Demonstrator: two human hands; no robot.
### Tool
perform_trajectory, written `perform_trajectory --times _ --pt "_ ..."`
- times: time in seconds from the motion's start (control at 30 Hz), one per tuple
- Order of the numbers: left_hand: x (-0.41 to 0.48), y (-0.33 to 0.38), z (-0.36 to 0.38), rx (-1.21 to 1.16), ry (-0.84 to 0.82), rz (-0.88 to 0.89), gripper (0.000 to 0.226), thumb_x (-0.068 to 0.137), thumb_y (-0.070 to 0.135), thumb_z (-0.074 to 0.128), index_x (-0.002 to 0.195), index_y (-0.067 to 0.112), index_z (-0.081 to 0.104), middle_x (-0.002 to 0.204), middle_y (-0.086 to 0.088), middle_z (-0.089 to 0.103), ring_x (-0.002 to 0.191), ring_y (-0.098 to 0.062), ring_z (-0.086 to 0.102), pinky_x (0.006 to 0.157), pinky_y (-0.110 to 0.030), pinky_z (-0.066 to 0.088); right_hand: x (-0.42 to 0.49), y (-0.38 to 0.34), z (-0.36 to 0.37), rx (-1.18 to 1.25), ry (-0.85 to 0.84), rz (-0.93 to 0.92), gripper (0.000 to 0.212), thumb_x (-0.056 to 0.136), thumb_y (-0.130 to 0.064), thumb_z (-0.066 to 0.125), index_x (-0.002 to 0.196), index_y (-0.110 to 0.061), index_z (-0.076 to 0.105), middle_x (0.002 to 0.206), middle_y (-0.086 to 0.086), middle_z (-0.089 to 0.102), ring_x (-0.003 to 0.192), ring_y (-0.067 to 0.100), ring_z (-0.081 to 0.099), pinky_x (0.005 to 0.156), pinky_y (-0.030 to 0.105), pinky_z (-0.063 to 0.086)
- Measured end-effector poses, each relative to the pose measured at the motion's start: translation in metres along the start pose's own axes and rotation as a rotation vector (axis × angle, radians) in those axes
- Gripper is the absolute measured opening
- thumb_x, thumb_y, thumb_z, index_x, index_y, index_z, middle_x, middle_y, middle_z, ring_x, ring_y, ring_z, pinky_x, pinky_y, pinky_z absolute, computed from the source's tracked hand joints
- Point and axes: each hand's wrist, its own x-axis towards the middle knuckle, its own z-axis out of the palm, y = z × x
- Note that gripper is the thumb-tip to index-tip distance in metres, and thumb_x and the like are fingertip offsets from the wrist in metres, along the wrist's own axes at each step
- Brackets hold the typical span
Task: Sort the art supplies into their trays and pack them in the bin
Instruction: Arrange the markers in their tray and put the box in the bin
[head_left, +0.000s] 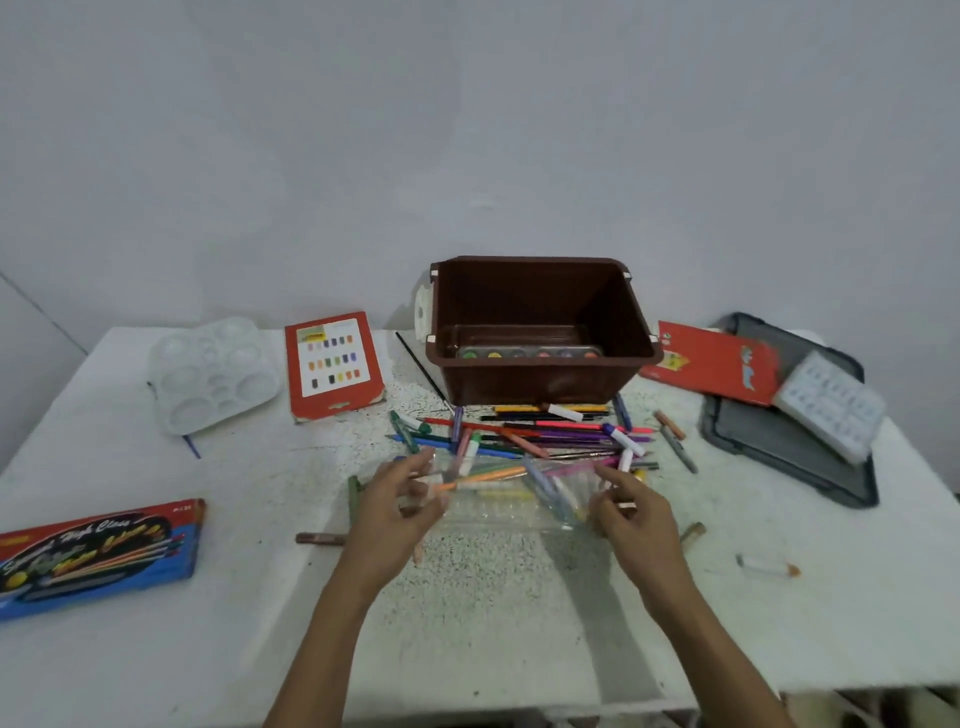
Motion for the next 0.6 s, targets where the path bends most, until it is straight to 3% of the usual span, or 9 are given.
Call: perform_trajectory --times 0.1,0.23,0.33,0.43,0.53,0.6 --pt "-0.010 0.004 0.009 -0.006 -0.146 0.016 0.062 0.085 0.010 0.074 0.128 0.048 0.051 0.132 0.013 0.049 0.108 0.002 0.055 0.082 -0.018 0.052 -0.006 0.014 -0.011 0.043 0.038 0.034 0.033 0.098 -0.010 0.054 0.124 -0.028 0.064 0.082 0.008 0.066 0.066 0.020 0.059 0.064 0.039 0.051" --pt "-0.021 0.008 0.019 0.034 -0.260 0.005 0.083 0.078 0.028 0.082 0.141 0.056 0.035 0.141 0.017 0.044 0.115 0.000 0.052 0.093 -0.032 0.051 -0.018 0.025 -0.021 0.077 0.035 0.081 0.032 0.097 -0.012 0.056 0.121 -0.031 0.065 0.084 -0.005 0.068 0.073 0.022 0.064 0.077 0.049 0.056" --pt "-0.029 0.014 0.027 -0.021 -0.313 -0.006 0.091 0.074 0.030 0.086 0.139 0.061 0.030 0.140 0.025 0.043 0.116 -0.003 0.055 0.097 -0.045 0.051 -0.023 0.028 -0.025 0.103 0.012 0.100 0.033 0.098 -0.017 0.057 0.127 -0.031 0.063 0.094 -0.012 0.066 0.074 0.022 0.064 0.076 0.047 0.058" --pt "-0.038 0.023 0.038 -0.067 -0.324 0.048 0.095 0.074 0.029 0.087 0.141 0.057 0.026 0.142 0.031 0.042 0.122 -0.003 0.055 0.099 -0.050 0.049 -0.027 0.028 -0.032 0.141 -0.029 0.100 0.035 0.098 -0.017 0.056 0.129 -0.034 0.062 0.107 0.000 0.066 0.070 0.019 0.062 0.066 0.034 0.056" --pt "-0.043 0.037 0.050 -0.098 -0.307 0.108 0.099 0.074 0.025 0.086 0.143 0.055 0.023 0.143 0.033 0.041 0.127 -0.001 0.052 0.104 -0.040 0.047 -0.032 0.026 -0.031 0.162 -0.103 0.102 0.031 0.098 -0.015 0.058 0.120 -0.033 0.069 0.088 0.016 0.067 0.070 0.019 0.062 0.070 0.036 0.057" --pt "-0.046 0.047 0.059 -0.108 -0.290 0.149 0.105 0.073 0.025 0.087 0.145 0.057 0.017 0.148 0.027 0.039 0.130 -0.002 0.050 0.104 -0.036 0.046 -0.036 0.025 -0.029 0.195 -0.163 0.111 0.032 0.097 -0.011 0.057 0.118 -0.032 0.070 0.088 0.017 0.066 0.073 0.018 0.065 0.067 0.028 0.058"
